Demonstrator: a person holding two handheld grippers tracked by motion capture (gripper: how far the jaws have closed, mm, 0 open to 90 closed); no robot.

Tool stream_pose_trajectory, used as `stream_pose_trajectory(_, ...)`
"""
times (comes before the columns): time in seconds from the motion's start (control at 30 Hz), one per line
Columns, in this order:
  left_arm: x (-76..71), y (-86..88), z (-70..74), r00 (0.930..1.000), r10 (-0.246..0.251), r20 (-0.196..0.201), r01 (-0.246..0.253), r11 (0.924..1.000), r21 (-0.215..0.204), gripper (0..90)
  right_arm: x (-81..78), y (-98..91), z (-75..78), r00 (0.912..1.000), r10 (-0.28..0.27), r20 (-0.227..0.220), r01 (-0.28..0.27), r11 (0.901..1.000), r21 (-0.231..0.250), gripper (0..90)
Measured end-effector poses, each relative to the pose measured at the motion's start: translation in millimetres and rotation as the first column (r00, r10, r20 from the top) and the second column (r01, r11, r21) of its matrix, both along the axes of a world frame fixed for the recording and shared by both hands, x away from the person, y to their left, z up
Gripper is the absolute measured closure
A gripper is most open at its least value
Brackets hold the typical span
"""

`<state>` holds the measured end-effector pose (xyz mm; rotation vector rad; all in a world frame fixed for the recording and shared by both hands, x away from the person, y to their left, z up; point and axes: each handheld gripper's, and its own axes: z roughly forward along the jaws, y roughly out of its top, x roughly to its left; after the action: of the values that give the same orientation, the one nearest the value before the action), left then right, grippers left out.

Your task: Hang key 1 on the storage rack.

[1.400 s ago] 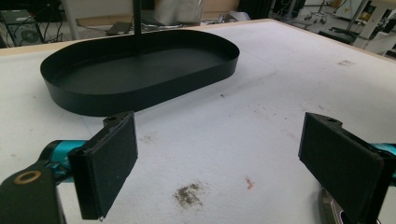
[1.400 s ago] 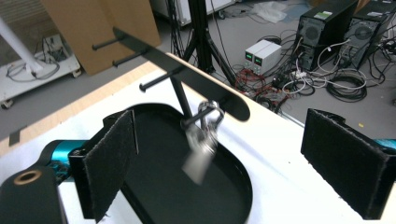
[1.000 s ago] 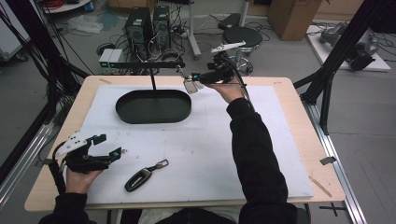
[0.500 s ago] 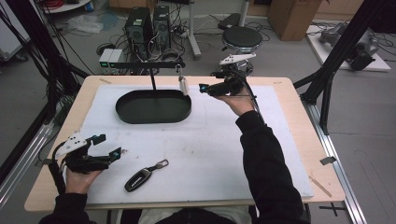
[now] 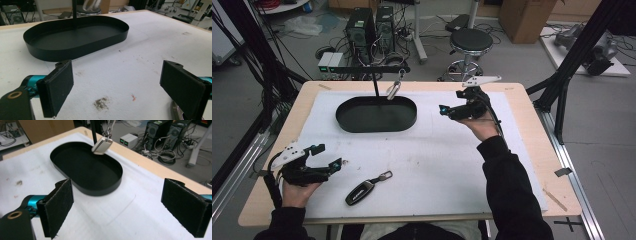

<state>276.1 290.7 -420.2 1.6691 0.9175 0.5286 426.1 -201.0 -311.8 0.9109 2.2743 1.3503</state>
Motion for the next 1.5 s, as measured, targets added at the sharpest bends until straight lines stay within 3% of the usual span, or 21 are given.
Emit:
stream_pose_trajectory(0.1,0.1,-0.6,-0.1,1.0,0.0,-0.002,0.0,1.0,0.002,12.1,-8.5,-8.2,-7.2,0.9999,-0.015,0.006,0.015,0.9999,0.005,10.2)
stream_pose_trajectory(0.3,-0.7,-0.3,0.3,1.0,0.004,0.001,-0.004,1.0,-0.001,12.1,-22.4,-27.1,-19.5,0.9987,-0.037,-0.035,0.038,0.9988,0.03,10.2)
stream_pose_trajectory(0.77,-1.9,-0.9,0.1,0.9999,0.014,-0.007,-0.014,0.9999,0.003,12.1,-56.6,-65.5,-41.0,0.9945,-0.102,-0.024,0.103,0.9932,0.053,10.3)
stream_pose_trajectory(0.8,-2.0,-0.9,0.1,0.9999,0.013,-0.008,-0.013,0.9999,0.003,12.1,-58.8,-67.3,-43.0,0.9937,-0.107,-0.035,0.108,0.9932,0.043,10.2)
stream_pose_trajectory(0.87,-2.3,-0.8,0.2,0.9999,0.013,-0.007,-0.013,0.9999,0.005,12.1,-62.9,-71.2,-47.2,0.9936,-0.112,-0.017,0.112,0.9936,0.015,10.3)
stream_pose_trajectory(1.03,-3.4,-0.6,-0.5,0.9998,0.016,-0.012,-0.016,0.9998,0.009,12.1,-75.9,-84.3,-57.9,0.9925,-0.121,-0.015,0.122,0.9926,0.005,10.2)
stream_pose_trajectory(1.27,-5.5,-0.8,0.1,0.9994,0.029,-0.016,-0.029,0.9996,0.006,12.1,-91.2,-105.1,-73.0,0.9885,-0.149,-0.027,0.15,0.9879,0.039,10.3)
stream_pose_trajectory(1.5,-6.1,-2.7,-0.1,0.9995,0.019,-0.027,-0.018,0.9996,0.019,12.1,-99.0,-113.5,-83.5,0.9872,-0.157,-0.026,0.158,0.9861,0.05,10.2)
